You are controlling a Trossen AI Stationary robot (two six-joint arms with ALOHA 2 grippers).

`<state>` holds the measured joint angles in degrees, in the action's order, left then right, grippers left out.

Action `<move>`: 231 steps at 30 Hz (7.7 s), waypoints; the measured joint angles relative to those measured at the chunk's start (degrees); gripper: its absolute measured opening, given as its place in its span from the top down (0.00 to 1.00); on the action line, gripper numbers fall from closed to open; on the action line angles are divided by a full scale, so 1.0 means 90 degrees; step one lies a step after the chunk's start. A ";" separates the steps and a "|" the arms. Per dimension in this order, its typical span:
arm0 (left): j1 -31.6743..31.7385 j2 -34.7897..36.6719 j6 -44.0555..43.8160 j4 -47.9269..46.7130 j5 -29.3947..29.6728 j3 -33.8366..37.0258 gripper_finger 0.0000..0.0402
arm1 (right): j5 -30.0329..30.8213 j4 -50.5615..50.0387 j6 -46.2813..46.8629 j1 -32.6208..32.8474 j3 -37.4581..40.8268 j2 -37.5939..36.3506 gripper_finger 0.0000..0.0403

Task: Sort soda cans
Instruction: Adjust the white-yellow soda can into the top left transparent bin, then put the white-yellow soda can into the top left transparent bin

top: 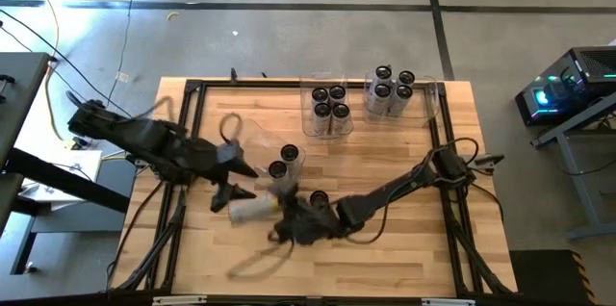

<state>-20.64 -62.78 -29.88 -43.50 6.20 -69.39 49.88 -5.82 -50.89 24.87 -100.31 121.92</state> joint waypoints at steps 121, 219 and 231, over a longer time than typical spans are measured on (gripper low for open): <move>-0.2542 -0.0908 0.5104 0.6852 0.4777 0.1877 0.40 | -0.1234 0.5181 0.4833 -0.0257 0.4275 -0.1631 0.19; 0.3266 0.0319 0.2823 0.9579 0.0322 0.6470 0.13 | -0.0274 -0.1700 0.6439 -0.1570 0.4273 -0.5021 0.19; 0.3136 0.2068 0.3784 0.6114 0.0714 0.5177 0.12 | -0.2677 -0.1990 0.5114 -0.2001 0.3789 -0.5065 0.19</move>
<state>7.58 -44.17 4.18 11.52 12.62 -22.80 25.79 -23.74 -4.86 6.86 -66.20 76.34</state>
